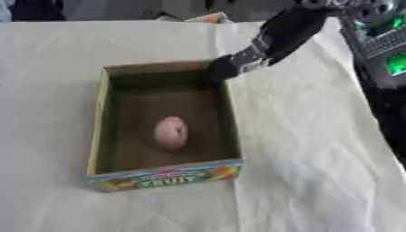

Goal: Pick up objects on the table and place them in the box.

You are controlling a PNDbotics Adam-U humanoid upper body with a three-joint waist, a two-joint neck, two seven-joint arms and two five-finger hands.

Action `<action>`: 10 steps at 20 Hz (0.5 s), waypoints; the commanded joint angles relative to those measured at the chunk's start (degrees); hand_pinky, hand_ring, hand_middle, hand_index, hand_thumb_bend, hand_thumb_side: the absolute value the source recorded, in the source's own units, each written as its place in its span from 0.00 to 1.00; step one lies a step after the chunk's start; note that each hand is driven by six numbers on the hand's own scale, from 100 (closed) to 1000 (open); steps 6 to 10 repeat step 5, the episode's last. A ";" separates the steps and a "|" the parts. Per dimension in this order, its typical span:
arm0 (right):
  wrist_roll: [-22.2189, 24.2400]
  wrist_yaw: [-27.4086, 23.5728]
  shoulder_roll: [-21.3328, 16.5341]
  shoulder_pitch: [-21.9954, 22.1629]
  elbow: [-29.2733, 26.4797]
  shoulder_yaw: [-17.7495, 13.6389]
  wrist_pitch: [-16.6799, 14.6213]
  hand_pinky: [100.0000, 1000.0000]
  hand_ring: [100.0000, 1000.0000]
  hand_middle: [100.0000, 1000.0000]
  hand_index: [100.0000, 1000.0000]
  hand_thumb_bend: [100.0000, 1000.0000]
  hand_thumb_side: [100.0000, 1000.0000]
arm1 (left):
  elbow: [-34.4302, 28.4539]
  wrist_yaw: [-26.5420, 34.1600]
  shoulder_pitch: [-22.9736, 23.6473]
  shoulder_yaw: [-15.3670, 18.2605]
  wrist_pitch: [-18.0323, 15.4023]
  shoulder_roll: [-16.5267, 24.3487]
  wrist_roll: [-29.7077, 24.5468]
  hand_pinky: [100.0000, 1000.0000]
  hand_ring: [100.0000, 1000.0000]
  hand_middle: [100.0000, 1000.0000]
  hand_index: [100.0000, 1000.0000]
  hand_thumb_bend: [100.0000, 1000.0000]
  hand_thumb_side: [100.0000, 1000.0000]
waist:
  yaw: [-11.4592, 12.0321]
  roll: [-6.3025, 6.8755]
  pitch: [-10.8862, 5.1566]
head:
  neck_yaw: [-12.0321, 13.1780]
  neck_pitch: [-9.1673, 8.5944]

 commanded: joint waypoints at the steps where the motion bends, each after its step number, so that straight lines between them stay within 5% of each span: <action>1: -2.78 -2.97 -4.29 0.92 -4.27 -3.72 1.81 0.63 0.74 0.59 0.91 0.63 0.76 | -1.11 -0.43 -0.29 0.66 -0.06 0.76 0.40 0.45 0.59 0.52 0.53 0.00 0.86 | -0.25 0.15 -1.22 | 0.72 -0.47; 5: -6.11 -6.30 -7.70 4.08 -4.83 -8.31 1.27 0.61 0.73 0.59 0.90 0.48 0.85 | -1.11 -0.64 -0.27 0.92 -0.11 0.80 0.71 0.45 0.59 0.52 0.53 0.00 0.86 | -0.93 0.29 -1.02 | 1.91 -0.34; 10: -6.11 -6.30 -7.70 4.08 -4.83 -8.31 1.27 0.61 0.73 0.59 0.90 0.48 0.85 | -1.11 -0.64 -0.27 0.92 -0.11 0.80 0.71 0.45 0.59 0.52 0.53 0.00 0.86 | -0.93 0.29 -1.02 | 1.91 -0.34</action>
